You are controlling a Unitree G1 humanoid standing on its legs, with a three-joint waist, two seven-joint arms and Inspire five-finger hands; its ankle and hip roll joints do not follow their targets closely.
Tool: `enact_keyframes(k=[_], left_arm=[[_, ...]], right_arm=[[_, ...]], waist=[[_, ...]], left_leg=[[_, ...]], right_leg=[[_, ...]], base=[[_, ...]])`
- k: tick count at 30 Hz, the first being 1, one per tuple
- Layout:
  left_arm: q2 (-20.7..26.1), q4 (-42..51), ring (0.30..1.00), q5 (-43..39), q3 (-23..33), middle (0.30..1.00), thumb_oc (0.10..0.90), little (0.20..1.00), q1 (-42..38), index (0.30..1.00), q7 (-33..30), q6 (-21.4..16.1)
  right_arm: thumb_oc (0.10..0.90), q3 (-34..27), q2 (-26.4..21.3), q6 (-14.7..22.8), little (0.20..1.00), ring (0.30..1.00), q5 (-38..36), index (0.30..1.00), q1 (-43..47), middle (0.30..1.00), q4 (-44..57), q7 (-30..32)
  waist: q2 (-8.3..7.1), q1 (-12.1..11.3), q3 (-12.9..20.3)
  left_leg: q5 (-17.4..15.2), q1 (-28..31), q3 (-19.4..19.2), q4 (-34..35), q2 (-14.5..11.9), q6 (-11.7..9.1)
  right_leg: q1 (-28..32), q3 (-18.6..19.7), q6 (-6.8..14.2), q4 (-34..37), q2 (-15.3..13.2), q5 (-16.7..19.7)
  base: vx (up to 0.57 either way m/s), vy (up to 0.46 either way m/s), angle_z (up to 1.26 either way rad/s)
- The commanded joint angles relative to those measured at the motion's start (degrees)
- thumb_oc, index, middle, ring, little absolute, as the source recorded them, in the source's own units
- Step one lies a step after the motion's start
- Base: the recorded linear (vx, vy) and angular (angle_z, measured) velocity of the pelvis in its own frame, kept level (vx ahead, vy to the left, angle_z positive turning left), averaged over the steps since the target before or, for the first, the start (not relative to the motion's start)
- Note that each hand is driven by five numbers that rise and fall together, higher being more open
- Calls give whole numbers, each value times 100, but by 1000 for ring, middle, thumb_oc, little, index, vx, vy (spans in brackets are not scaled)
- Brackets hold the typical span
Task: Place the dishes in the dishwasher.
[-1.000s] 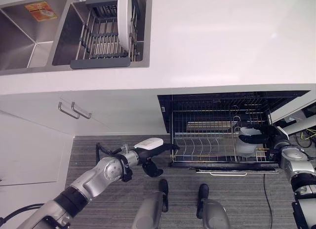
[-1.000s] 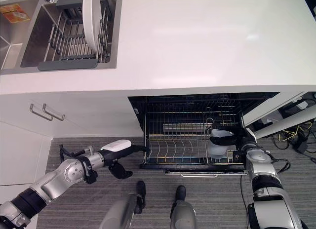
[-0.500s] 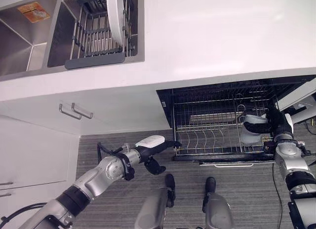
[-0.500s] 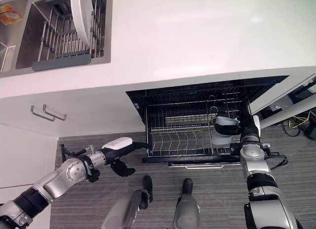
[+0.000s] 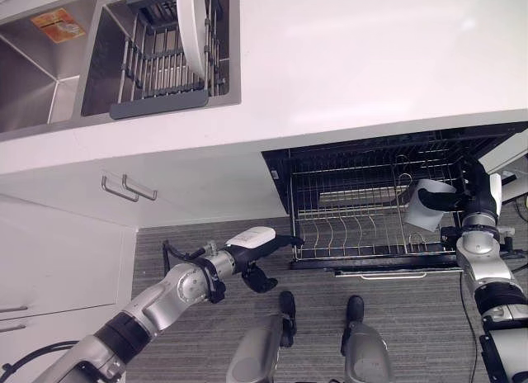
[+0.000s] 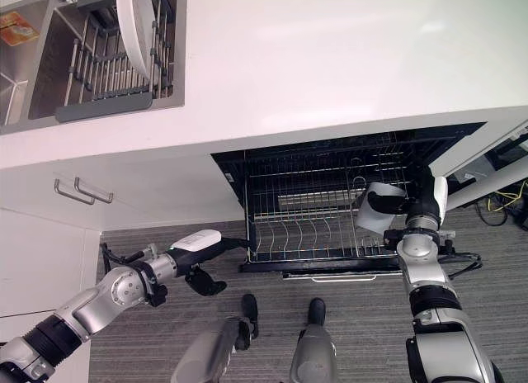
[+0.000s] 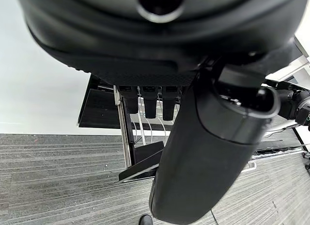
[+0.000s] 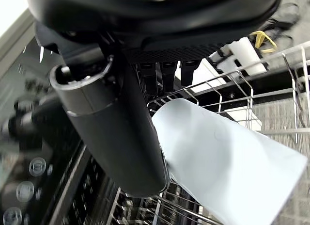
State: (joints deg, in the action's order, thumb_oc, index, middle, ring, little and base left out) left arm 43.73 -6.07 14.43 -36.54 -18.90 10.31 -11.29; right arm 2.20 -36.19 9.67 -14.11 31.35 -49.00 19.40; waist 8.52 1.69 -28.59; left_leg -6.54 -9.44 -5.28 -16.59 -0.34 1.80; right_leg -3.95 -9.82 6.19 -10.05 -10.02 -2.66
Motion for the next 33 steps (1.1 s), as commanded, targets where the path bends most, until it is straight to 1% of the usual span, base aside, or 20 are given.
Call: enact_keyframes(k=[1,6,11,13,14,15,16,18,21,22,25,27,28,32,33], left_arm=[[-374,549,900,27,47,900,800,900,137,900,-361,-379],[-463,511,900,89,29,900,800,900,193,900,-448,-361],[-516,417,900,147,-10,900,800,900,251,900,-554,-377],[-519,402,900,155,13,900,800,900,256,900,-558,-384],[-523,383,900,168,29,900,800,900,279,900,-570,-399],[-536,366,900,187,59,900,800,900,306,900,-582,-416],[-559,351,900,217,65,900,800,900,313,900,-593,-411],[-604,340,900,291,118,900,800,900,350,900,-551,-388],[-630,322,900,285,136,900,800,900,380,900,-579,-353],[-650,313,900,323,161,900,800,900,429,900,-600,-360],[-659,334,900,367,176,900,800,900,479,900,-634,-340],[-666,362,900,423,220,900,800,900,553,900,-673,-312],[-674,382,900,477,263,900,800,900,639,900,-713,-298],[-676,393,900,531,346,900,800,900,779,900,-775,-322],[-690,395,900,563,426,900,800,900,863,900,-806,-318]], right_arm=[[800,-336,-379,640,900,900,-572,900,125,900,529,406],[800,-425,-70,721,900,900,-706,900,-144,900,850,301],[800,-322,140,859,900,900,-891,900,-255,900,965,-34],[800,-287,196,849,900,900,-1012,900,-287,900,1050,-211],[800,-233,262,788,900,900,-1178,900,-348,900,1161,-462],[800,-119,373,805,900,900,-1290,900,-434,900,1279,-785],[800,-26,461,854,900,900,-1325,900,-487,900,1361,-912],[800,28,582,975,900,900,-1352,900,-584,900,1562,-868],[800,11,620,1183,900,900,-1398,900,-626,900,1903,-661],[800,-30,648,1329,900,900,-1388,900,-686,900,2109,-513],[800,-86,684,1485,900,900,-1351,900,-795,900,2395,-289],[800,-178,733,1756,900,900,-1228,900,-988,900,2754,-20],[800,-218,752,1920,900,900,-942,900,-1203,900,3143,192],[800,-245,800,2096,900,900,-1009,900,-1465,900,3554,210],[800,-245,874,2206,900,900,-1060,900,-1636,900,3744,153]], waist=[[141,124,470],[175,181,476],[181,197,496],[170,202,500],[158,212,506],[144,218,512],[134,220,511],[115,225,521],[112,250,536],[101,264,555],[85,282,573],[55,313,607],[24,344,648],[-28,371,722],[-64,390,793]], left_leg=[[-373,64,108,-60,-238,-279],[-400,87,89,-60,-229,-259],[-403,103,75,-60,-233,-256],[-409,101,70,-60,-235,-256],[-411,105,64,-60,-241,-259],[-411,108,55,-60,-253,-258],[-407,107,52,-60,-263,-254],[-406,110,54,-60,-276,-252],[-403,119,43,-60,-284,-262],[-412,124,30,-60,-289,-263],[-424,132,24,-60,-287,-258],[-448,157,-4,-60,-295,-247],[-465,185,-16,-60,-301,-232],[-494,236,-28,-60,-310,-221],[-511,265,-43,-60,-322,-228]], right_leg=[[-190,0,-82,-714,72,-744],[-191,32,-86,-714,72,-759],[-185,39,-90,-714,72,-759],[-188,39,-88,-714,73,-763],[-187,41,-86,-714,75,-764],[-189,43,-90,-714,81,-764],[-191,39,-96,-714,82,-760],[-188,38,-101,-714,90,-761],[-178,51,-104,-714,98,-773],[-180,56,-103,-714,100,-775],[-179,63,-97,-714,100,-778],[-166,66,-91,-714,103,-786],[-136,76,-103,-714,118,-802],[-80,83,-111,-714,139,-829],[-47,76,-109,-714,148,-848]], base=[[29,23,-6],[14,18,-4],[5,5,-2],[0,0,0],[0,0,0],[0,0,0],[0,0,0],[-3,-17,-5],[-2,14,-4],[0,0,0],[0,0,0],[0,0,0],[0,0,0],[0,0,0],[0,0,0]])
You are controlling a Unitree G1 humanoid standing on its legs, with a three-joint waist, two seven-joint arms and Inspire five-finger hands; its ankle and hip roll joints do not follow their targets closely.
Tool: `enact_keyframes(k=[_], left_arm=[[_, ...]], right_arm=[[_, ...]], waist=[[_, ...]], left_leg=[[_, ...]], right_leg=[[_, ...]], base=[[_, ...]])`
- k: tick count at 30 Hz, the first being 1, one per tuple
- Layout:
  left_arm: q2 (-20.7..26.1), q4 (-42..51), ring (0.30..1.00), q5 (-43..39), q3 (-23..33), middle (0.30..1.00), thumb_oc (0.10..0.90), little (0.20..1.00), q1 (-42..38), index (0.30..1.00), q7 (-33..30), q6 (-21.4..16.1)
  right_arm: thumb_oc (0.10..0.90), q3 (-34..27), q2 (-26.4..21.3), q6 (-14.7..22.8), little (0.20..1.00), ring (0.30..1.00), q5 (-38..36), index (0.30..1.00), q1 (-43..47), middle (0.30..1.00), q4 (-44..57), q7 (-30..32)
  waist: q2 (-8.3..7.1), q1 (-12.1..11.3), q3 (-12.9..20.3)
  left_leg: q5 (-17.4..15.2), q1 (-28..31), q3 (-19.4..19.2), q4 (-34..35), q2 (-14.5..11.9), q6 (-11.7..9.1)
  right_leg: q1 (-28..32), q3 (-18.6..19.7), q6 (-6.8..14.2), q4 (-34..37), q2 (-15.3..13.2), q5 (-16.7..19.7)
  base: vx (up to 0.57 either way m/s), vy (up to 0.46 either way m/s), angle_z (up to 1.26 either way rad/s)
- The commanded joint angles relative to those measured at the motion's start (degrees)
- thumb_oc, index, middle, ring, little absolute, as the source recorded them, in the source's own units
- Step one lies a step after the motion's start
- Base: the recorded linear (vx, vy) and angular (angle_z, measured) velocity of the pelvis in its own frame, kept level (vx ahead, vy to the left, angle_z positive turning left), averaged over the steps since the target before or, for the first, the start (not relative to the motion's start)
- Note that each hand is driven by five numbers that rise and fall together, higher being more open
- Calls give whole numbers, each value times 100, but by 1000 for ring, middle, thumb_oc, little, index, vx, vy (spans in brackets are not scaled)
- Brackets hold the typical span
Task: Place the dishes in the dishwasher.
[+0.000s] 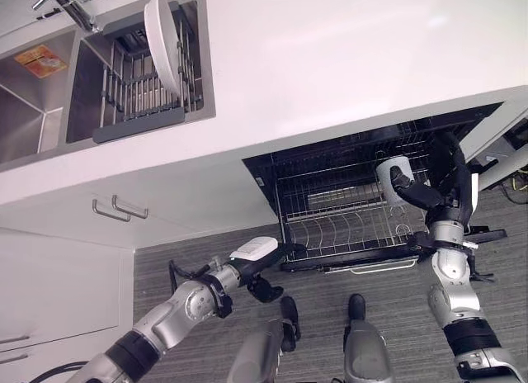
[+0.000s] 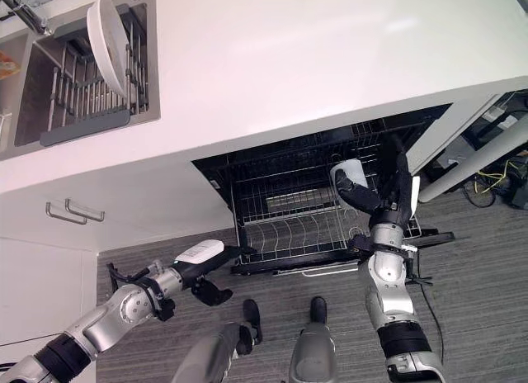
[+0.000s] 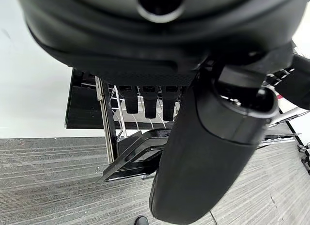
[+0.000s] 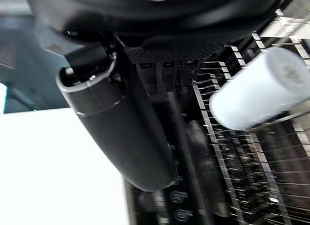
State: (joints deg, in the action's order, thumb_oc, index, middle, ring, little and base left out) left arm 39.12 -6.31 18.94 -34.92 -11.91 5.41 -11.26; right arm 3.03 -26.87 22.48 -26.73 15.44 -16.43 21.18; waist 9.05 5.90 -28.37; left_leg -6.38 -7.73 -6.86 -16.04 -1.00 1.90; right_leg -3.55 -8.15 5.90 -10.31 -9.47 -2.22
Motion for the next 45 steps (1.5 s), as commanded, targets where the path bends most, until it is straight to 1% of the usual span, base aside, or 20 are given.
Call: enact_keyframes(k=[1,5,9,10,12,15,20,22,24,27,28,29,30,31,32,34,36,39,43,45], left_arm=[[-241,411,900,114,308,900,800,900,204,900,-354,-305],[-300,285,900,-91,507,900,800,900,367,900,-692,-255],[-669,236,900,-1742,1162,900,800,900,763,900,-1676,-1084],[-876,201,900,-2339,1520,900,800,900,931,900,-1696,-1375],[-1123,164,900,-3099,1865,900,800,900,1116,900,-1639,-1581],[-1699,373,900,-4327,2572,900,800,900,1568,900,-899,-1832],[-1965,895,900,-5630,2977,900,800,900,1850,900,243,-1954],[-1959,1180,900,-6219,3043,900,800,900,1773,900,819,-2283],[-1903,1436,900,-6377,3118,900,800,900,1639,900,1175,-2408],[-1871,1790,900,-6615,3264,900,800,900,1574,900,1438,-2134],[-1844,1932,900,-6663,3338,900,800,900,1579,900,1435,-2078],[-1789,2115,900,-6759,3450,900,800,900,1584,900,1533,-1897],[-1767,2188,900,-6824,3498,900,800,900,1574,900,1613,-1817],[-1741,2264,900,-6916,3546,900,800,900,1564,900,1754,-1774],[-1714,2386,900,-7058,3585,900,800,900,1526,900,1929,-1657],[-1708,2498,900,-7292,3618,900,800,900,1470,900,2143,-1346],[-1716,2426,900,-6877,3543,900,800,900,1378,900,2027,-948],[-1665,2159,900,-6653,3415,900,800,900,1293,900,2040,-732],[-1610,1470,900,-6322,3279,900,800,900,1586,900,2567,281],[-1503,1012,900,-5758,3133,900,800,900,1817,900,2961,592]], right_arm=[[800,-324,-11,995,900,900,168,900,-132,900,579,-71],[800,-275,131,1214,900,900,48,900,-448,900,914,-339],[800,-169,366,1459,900,900,-229,900,-819,900,1280,-565],[800,-237,494,1524,900,900,-187,900,-1036,900,1465,-632],[800,-267,583,1572,900,900,-115,900,-1196,900,1653,-747],[800,-246,677,1541,900,900,33,900,-1295,900,1922,-742],[800,-365,663,1638,900,900,102,900,-1299,900,2253,-524],[800,-551,613,1653,900,900,42,900,-1328,900,2503,-447],[800,-718,720,1664,900,900,-17,900,-1470,900,2758,-512],[800,-758,960,1637,900,900,36,900,-1508,900,2913,-699],[800,-723,1017,1546,900,900,50,900,-1469,900,2987,-786],[800,-689,1052,1453,900,900,113,900,-1414,900,3084,-810],[800,-691,1053,1432,900,900,150,900,-1410,900,3116,-778],[800,-698,1052,1400,900,900,208,900,-1414,900,3147,-735],[800,-701,1032,1358,900,900,217,900,-1443,900,3199,-676],[800,-713,1024,1327,900,900,132,900,-1447,900,3159,-728],[800,-672,966,1403,900,900,12,900,-1401,900,2990,-842],[800,-712,822,1517,900,900,-137,900,-1400,900,2887,-1010],[800,-973,568,1667,900,900,-641,900,-1369,900,2644,-1473],[800,-1123,423,1727,900,900,-832,900,-1405,900,2582,-1581]], waist=[[-141,-20,811],[-249,8,1001],[-373,-27,1184],[-439,-7,1246],[-532,-28,1290],[-709,-227,1278],[-596,-294,1319],[-507,-188,1371],[-515,-124,1431],[-510,-189,1496],[-497,-266,1518],[-480,-375,1565],[-472,-394,1586],[-466,-409,1593],[-449,-391,1616],[-445,-380,1660],[-499,-377,1684],[-536,-350,1647],[-694,-360,1641],[-824,-383,1554]], left_leg=[[-537,110,102,-115,-266,-242],[-580,189,78,-115,-316,-257],[-626,345,-8,-115,-399,-283],[-616,424,-131,-115,-460,-301],[-567,496,-175,-115,-477,-319],[-418,557,193,-115,-470,-362],[-360,425,600,-115,-851,-546],[-455,390,578,-115,-842,-565],[-582,456,476,-115,-589,-430],[-695,511,402,-115,-330,-235],[-713,535,306,-115,-276,-180],[-742,538,155,-115,-245,-95],[-757,522,136,-115,-238,-62],[-799,538,127,-115,-228,-33],[-825,513,164,-115,-195,22],[-831,444,269,-115,-109,85],[-796,369,378,-115,121,107],[-726,331,491,-115,275,61],[-697,450,328,-115,441,20],[-396,486,217,-192,507,-105]], right_leg=[[-70,-94,-82,-687,100,-904],[14,-102,-104,-687,143,-961],[169,-146,-177,-687,191,-1064],[209,-195,-227,-687,188,-1085],[233,-193,-292,-687,165,-1076],[284,-33,-337,-687,92,-995],[325,72,-211,-687,63,-1026],[330,135,-39,-687,-124,-1010],[277,179,236,-687,-426,-794],[213,50,331,-687,-676,-534],[207,-188,315,-687,-736,-448],[237,-497,300,-687,-638,-404],[244,-533,286,-687,-518,-436],[281,-541,274,-687,-381,-509],[303,-479,162,-687,6,-601],[285,-417,-14,-728,465,-714],[230,-344,-243,-783,1024,-863],[216,-236,-378,-687,1080,-1041],[73,-146,-420,-687,837,-1080],[86,49,-446,-687,726,-1043]], base=[[0,0,0],[-18,-30,-1],[-10,-47,-2],[-39,-27,6],[-45,37,23],[-20,203,12],[4,441,2],[46,661,15],[41,516,2],[37,341,-5],[33,319,-46],[20,255,-69],[19,194,-76],[29,136,-58],[25,145,-31],[16,103,-6],[5,17,13],[-20,-46,16],[-20,-96,17],[-12,-113,2]])
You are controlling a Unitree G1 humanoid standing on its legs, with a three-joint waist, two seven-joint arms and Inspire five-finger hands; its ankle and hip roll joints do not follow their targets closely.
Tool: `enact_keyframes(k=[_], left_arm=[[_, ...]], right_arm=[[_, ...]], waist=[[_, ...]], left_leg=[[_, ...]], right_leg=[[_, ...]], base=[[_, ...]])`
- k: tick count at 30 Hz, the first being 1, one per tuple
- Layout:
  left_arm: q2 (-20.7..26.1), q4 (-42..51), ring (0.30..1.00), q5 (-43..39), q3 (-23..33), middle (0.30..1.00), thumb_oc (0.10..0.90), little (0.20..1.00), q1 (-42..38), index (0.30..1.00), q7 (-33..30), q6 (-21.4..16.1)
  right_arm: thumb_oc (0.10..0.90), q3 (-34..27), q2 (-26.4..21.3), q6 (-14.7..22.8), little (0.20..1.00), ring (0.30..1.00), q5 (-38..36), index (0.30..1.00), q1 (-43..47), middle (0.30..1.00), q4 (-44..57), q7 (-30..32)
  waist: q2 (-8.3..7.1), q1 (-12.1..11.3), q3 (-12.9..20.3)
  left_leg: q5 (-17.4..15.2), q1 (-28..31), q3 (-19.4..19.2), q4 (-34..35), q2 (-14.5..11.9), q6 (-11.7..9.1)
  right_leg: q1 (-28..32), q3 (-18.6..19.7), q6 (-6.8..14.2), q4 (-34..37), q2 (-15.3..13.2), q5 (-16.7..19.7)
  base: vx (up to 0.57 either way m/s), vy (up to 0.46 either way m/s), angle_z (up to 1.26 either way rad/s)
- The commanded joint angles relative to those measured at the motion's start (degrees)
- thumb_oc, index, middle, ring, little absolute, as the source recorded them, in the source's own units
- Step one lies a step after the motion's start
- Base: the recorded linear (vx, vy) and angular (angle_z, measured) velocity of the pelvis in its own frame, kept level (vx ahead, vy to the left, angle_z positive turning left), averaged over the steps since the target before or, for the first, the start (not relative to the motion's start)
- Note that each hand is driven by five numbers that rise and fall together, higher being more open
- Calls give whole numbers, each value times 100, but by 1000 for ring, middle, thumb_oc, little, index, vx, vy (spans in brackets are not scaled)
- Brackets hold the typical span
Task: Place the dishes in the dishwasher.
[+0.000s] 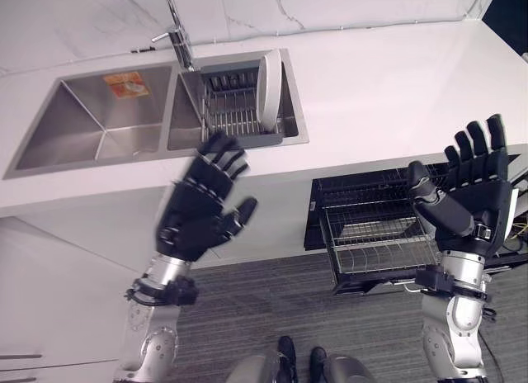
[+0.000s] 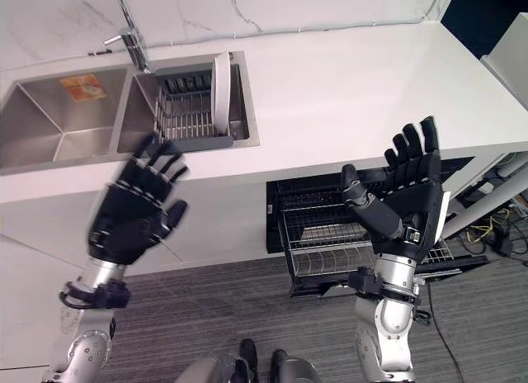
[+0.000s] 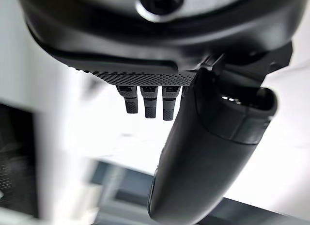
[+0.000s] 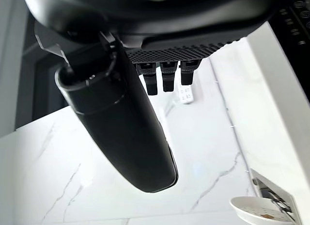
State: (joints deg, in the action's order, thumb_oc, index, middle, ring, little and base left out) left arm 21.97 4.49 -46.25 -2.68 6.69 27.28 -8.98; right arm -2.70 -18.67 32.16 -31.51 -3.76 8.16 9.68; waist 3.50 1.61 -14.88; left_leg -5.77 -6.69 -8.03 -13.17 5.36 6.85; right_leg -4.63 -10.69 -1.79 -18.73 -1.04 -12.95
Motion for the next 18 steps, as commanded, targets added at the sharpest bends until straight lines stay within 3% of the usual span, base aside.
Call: enact_keyframes(k=[1,4,5,9,13,14,18], left_arm=[[263,-444,900,1024,-253,900,800,900,117,900,828,518],[280,-1482,900,1596,-644,900,800,900,258,900,1306,890],[242,-2018,900,1896,-953,900,800,900,316,900,1407,1041],[204,-2979,900,2427,-1425,900,800,900,180,900,1309,783],[123,-3620,900,2640,-1569,900,800,900,84,900,689,909],[-62,-4317,900,2895,-1393,900,800,900,12,900,131,530],[-310,-5117,900,3294,-1011,900,800,900,-110,900,-878,284]], right_arm=[[800,-627,-462,715,900,900,-673,900,534,900,55,-582],[800,-567,-509,722,900,900,-752,900,662,900,-108,-654],[800,-432,-596,638,900,900,-729,900,811,900,-164,-616],[800,-181,-779,483,900,900,-756,900,1109,900,-273,-469],[800,-80,-833,335,900,900,-744,900,1236,900,-269,-418],[800,-48,-815,154,900,900,-754,900,1221,900,-208,-442],[800,-78,-752,-76,900,900,-766,900,1138,900,-144,-546]], waist=[[-297,6,124],[-208,-26,56],[-110,-35,29],[95,-11,17],[206,75,15],[240,141,18],[252,190,-5]], left_leg=[[-303,111,333,-926,-159,-687],[-10,-133,412,-789,-194,-738],[260,-305,464,-402,-240,-809],[458,-865,692,-402,-404,-957],[445,-1053,724,-402,-614,-1008],[459,-1094,764,-402,-756,-1050],[548,-1112,838,-402,-947,-1126]], right_leg=[[227,280,290,154,-146,74],[282,352,315,154,-79,92],[356,463,335,154,17,7],[489,737,314,154,250,-151],[589,905,292,154,396,-240],[667,1002,259,154,488,-296],[797,1089,215,154,575,-352]], base=[[-52,-108,-9],[31,-17,-20],[99,75,-22],[143,108,-27],[142,72,-48],[291,117,-39],[272,106,-36]])
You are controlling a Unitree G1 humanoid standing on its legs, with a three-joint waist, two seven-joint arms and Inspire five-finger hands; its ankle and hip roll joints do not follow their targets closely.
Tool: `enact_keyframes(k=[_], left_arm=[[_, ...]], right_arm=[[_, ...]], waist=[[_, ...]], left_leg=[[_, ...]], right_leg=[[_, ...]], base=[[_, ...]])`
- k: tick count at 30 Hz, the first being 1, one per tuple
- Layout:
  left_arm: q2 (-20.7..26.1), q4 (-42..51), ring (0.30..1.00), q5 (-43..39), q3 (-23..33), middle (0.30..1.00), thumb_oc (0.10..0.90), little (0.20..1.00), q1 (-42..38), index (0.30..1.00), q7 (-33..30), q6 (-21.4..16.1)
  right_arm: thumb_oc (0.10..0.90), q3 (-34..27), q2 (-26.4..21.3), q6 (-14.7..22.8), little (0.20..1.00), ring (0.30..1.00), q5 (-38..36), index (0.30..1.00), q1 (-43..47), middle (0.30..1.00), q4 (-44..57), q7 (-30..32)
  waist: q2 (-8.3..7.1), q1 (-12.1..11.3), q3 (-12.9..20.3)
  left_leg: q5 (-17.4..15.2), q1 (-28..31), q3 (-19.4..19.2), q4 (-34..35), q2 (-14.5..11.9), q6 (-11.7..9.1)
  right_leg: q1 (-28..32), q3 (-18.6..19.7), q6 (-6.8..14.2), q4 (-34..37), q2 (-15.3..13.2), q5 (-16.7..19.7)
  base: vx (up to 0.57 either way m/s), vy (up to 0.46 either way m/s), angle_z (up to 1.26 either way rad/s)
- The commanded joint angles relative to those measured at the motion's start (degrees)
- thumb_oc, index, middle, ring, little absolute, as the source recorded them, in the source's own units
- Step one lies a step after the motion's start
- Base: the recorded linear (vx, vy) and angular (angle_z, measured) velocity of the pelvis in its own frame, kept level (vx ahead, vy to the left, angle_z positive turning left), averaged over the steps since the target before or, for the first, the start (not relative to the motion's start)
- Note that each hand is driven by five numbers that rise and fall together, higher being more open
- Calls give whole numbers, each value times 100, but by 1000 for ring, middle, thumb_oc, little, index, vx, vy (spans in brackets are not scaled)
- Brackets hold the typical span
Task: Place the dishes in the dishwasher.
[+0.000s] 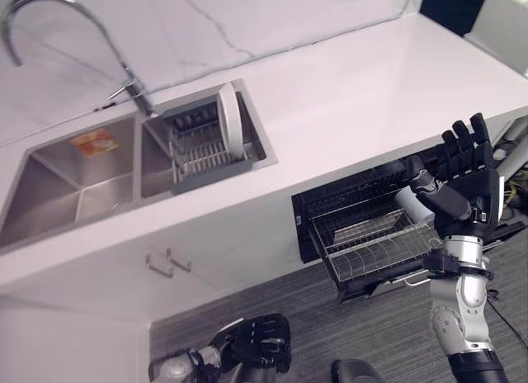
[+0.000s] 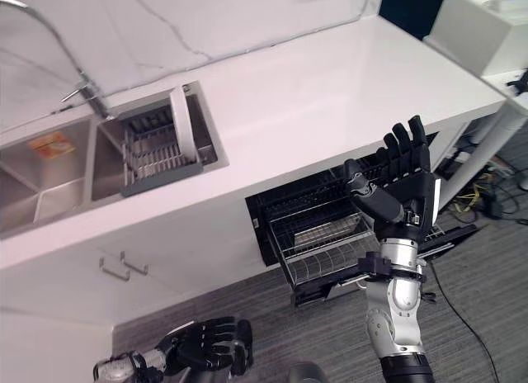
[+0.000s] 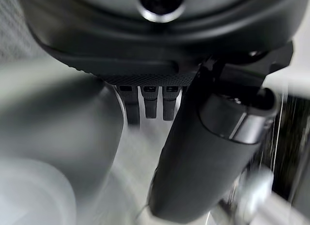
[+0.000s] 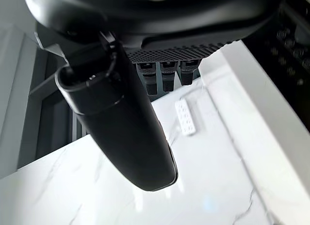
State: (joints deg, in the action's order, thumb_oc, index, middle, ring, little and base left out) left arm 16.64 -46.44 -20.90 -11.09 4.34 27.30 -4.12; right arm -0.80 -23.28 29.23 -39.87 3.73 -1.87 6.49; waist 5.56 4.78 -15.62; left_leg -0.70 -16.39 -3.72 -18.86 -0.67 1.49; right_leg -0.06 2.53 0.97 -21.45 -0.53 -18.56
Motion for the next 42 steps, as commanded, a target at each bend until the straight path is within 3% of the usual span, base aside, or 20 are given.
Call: enact_keyframes(k=[1,3,7,9,14,17,23,27,33,35,42], left_arm=[[146,-351,900,1017,-123,900,800,900,99,900,-1088,-355],[15,-608,900,1153,-62,900,800,900,94,900,-1286,-314],[-378,-1207,900,374,263,900,800,900,120,900,-1777,-224],[-408,-1437,900,1021,429,900,800,900,155,900,-2020,-342],[-321,-1610,900,1163,303,900,800,900,142,900,-2337,96],[-275,-1814,900,942,373,900,800,900,87,900,-2571,336],[-323,-2187,900,764,579,900,800,900,70,900,-2636,403],[-478,-2115,900,561,859,900,800,900,153,900,-2758,302],[-385,-2035,900,611,883,900,800,900,62,900,-2957,227],[-337,-1973,900,619,908,900,800,900,-27,900,-2951,227],[-250,-1752,900,745,804,900,800,900,-162,900,-2948,12]], right_arm=[[800,-309,-267,183,900,900,27,900,333,900,893,-276],[800,-300,-265,189,900,900,27,900,317,900,905,-260],[800,-361,-264,160,900,900,77,900,294,900,971,-53],[800,-474,-162,203,900,900,121,900,191,900,1014,42],[800,-388,-12,262,900,900,76,900,245,900,1036,69],[800,-170,-10,214,900,900,29,900,479,900,1030,-174],[800,-41,-46,158,900,900,353,900,643,900,1160,126],[800,-172,-148,-4,900,900,187,900,493,900,1254,75],[800,-170,-213,-77,900,900,114,900,446,900,1256,-132],[800,-119,-281,-315,900,900,115,900,449,900,1294,-432],[800,143,-464,-500,900,900,407,900,571,900,1380,-955]], waist=[[27,-115,54],[8,-126,30],[-61,-143,43],[-171,-225,179],[-143,-272,278],[-24,-370,177],[-222,-483,258],[-300,-543,339],[-287,-532,405],[-279,-525,445],[-270,-544,502]], left_leg=[[88,-152,463,167,-376,-613],[117,-140,546,167,-385,-627],[-182,56,377,167,-357,-534],[-433,206,215,167,-197,-353],[-744,451,219,167,-104,-78],[-872,560,62,167,-331,-180],[-804,260,-139,167,-408,-293],[-785,200,-195,167,-441,-362],[-791,236,-166,167,-438,-394],[-791,246,-125,167,-419,-409],[-761,201,-86,167,-413,-425]], right_leg=[[369,-214,-71,426,526,203],[406,-202,-77,426,513,192],[576,-351,-55,426,307,107],[732,-559,55,426,86,46],[557,-961,322,341,-118,633],[-155,-1581,431,426,-547,764],[-400,-1626,499,426,-766,587],[-219,-1706,478,426,-829,434],[-118,-1724,437,426,-791,371],[-75,-1735,425,426,-775,341],[-76,-1772,431,426,-758,351]], base=[[321,147,-14],[341,212,0],[369,292,-10],[369,289,-8],[108,90,-16],[-108,-45,-75],[-80,-117,-12],[-12,-80,12],[5,-8,3],[27,9,9],[5,8,11]])
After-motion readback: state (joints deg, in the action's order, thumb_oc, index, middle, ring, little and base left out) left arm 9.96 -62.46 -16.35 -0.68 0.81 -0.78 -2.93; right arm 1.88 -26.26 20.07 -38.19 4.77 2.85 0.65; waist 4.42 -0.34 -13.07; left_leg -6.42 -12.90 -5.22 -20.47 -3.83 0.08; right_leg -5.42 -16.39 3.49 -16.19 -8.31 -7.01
